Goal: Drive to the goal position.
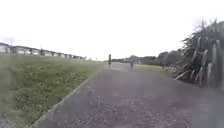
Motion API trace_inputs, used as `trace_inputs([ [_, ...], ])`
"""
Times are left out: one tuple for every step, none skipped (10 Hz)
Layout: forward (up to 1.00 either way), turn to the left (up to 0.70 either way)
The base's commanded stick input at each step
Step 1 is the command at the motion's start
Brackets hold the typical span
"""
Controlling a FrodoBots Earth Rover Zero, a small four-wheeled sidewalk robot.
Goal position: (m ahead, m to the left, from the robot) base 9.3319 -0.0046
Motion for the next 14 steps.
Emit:
trace_inputs([
  [0.7,0.0],
  [0.7,0.0],
  [0.7,0.0],
  [0.7,0.0],
  [0.7,0.0],
  [0.7,0.0],
  [0.7,0.0],
  [0.7,0.0],
  [0.7,0.0],
  [0.7,0.0],
  [0.7,0.0],
  [0.7,0.0],
  [0.7,0.0],
  [0.7,0.0],
])
